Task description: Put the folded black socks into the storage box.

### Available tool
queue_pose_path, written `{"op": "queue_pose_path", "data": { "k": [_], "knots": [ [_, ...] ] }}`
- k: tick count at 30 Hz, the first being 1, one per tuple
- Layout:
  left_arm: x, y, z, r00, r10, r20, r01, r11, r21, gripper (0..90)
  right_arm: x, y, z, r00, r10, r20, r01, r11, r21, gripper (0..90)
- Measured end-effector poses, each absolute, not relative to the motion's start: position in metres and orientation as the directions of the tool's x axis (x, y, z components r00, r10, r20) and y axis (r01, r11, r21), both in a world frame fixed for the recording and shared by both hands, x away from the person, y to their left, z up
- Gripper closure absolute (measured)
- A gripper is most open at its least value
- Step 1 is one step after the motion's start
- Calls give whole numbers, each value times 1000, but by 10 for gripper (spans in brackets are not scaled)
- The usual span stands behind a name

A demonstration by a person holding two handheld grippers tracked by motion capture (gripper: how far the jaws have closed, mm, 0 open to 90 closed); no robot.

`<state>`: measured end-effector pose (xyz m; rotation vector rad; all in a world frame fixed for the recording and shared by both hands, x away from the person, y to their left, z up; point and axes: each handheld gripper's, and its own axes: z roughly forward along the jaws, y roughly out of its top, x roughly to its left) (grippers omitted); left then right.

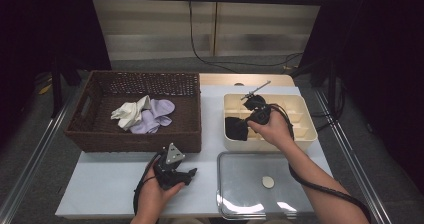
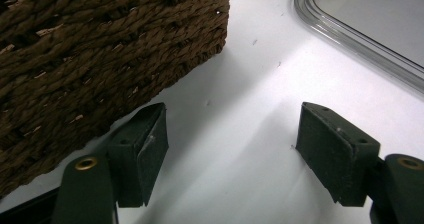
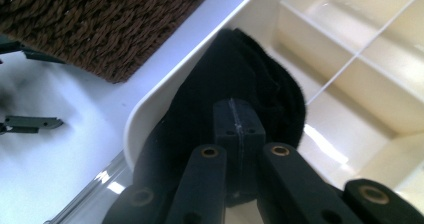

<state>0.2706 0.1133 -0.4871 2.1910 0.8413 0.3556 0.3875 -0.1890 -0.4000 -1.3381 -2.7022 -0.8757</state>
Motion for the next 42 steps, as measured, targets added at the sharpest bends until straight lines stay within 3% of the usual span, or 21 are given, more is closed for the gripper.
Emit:
{"op": "queue_pose_path", "data": {
  "k": [20,30,42],
  "knots": [
    [271,113,-487,746,665,-11,459,-504,732,284,377,-169,-438,-683,686,251,713,552,433,900],
    [271,113,-487,747,665,-11,458,-502,734,284,379,-169,-440,-690,674,263,711,567,415,900],
    [271,114,-487,746,666,-12,460,-503,731,283,376,-177,-441,-687,661,301,710,525,469,900]
  ]
}}
